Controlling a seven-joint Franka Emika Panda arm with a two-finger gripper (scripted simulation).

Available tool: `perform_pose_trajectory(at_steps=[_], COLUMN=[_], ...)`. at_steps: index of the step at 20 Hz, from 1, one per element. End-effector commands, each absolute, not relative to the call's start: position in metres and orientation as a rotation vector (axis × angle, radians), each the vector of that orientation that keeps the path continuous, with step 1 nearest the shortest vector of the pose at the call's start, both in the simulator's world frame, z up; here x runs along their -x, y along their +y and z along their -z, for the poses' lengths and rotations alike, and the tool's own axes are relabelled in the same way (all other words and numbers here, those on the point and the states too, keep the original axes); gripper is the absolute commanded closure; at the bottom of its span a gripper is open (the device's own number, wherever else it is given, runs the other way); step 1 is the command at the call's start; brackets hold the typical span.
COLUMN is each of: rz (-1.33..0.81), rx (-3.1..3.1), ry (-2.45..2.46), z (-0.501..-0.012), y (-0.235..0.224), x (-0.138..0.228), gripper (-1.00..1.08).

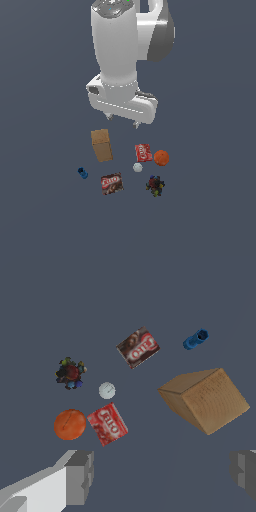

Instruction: Pick up a designated object from a clutter of objects.

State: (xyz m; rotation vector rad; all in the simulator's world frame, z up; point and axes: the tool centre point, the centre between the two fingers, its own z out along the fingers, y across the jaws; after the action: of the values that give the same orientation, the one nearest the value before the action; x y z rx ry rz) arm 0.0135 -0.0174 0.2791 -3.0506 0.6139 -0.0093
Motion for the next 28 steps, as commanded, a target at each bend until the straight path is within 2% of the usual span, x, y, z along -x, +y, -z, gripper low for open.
perform_pose_trajectory(at_steps=[1, 28], rz=[0.007, -0.002], rx=[3.025, 2.527], ry=[0.736, 1.859], z=[-0.272, -0.201], y=[-0.025, -0.106], x=[-0.013, 0.000], gripper=[-0.92, -0.92])
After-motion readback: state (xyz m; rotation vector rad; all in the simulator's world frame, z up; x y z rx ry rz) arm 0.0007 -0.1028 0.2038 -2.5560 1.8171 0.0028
